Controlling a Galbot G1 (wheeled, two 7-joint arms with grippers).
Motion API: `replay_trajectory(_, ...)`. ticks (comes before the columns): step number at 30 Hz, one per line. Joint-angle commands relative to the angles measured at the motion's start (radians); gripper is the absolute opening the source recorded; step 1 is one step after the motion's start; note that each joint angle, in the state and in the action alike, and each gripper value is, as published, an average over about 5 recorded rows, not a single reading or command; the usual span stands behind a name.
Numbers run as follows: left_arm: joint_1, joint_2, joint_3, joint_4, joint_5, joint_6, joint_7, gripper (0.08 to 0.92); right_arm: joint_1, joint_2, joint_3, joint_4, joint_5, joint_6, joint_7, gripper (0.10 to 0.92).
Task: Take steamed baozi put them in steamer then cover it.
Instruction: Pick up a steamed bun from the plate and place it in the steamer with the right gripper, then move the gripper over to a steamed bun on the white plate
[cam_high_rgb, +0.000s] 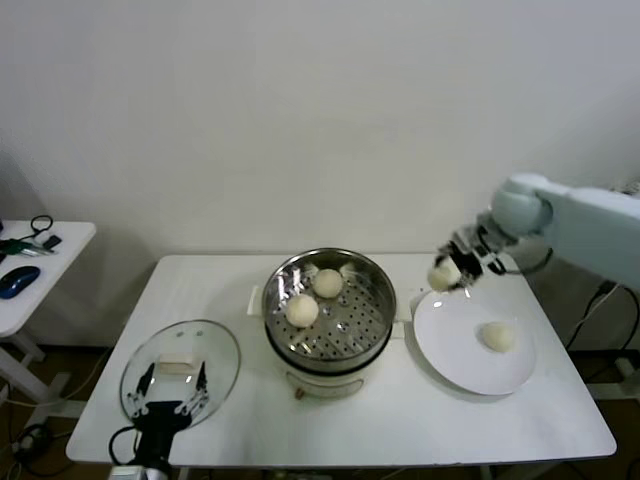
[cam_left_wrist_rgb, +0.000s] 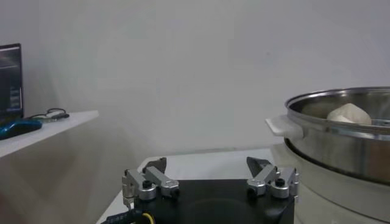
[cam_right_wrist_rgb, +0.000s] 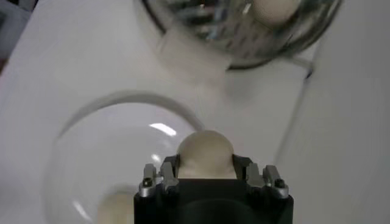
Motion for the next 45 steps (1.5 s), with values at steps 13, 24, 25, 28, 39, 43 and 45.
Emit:
replay_trajectory(13, 0.012, -0.003, -0.007, 0.004, 0.005, -0.005, -0.005, 0.823, -0.024, 0.319, -0.068, 0.316, -0.245, 0.266, 0.029, 0.602)
replay_trajectory(24, 0.013, -0.008, 0.002, 0.007, 0.01, -0.009, -0.012, 0.823, -0.162, 0.322, -0.059, 0.239, -0.35, 0.239, 0.056, 0.602)
replay_trajectory(25, 0.013, -0.008, 0.004, 0.006, 0.01, -0.008, -0.011, 0.823, -0.166, 0.323, -0.059, 0.233, -0.354, 0.237, 0.056, 0.602)
replay_trajectory(28, 0.013, -0.008, 0.006, 0.007, 0.011, -0.009, -0.012, 0.823, -0.182, 0.328, -0.058, 0.216, -0.374, 0.231, 0.064, 0.602)
replay_trajectory(39, 0.015, -0.005, -0.001, 0.007, 0.006, -0.013, -0.015, 0.823, -0.179, 0.345, -0.031, 0.177, -0.38, 0.22, 0.095, 0.764)
replay_trajectory(43, 0.016, -0.006, -0.001, 0.007, 0.006, -0.016, -0.015, 0.823, -0.076, 0.293, -0.025, 0.175, -0.276, 0.239, 0.019, 0.816)
replay_trajectory(45, 0.016, -0.007, 0.001, 0.007, 0.007, -0.019, -0.014, 0.823, -0.001, 0.252, -0.045, 0.155, -0.159, 0.24, -0.038, 0.821)
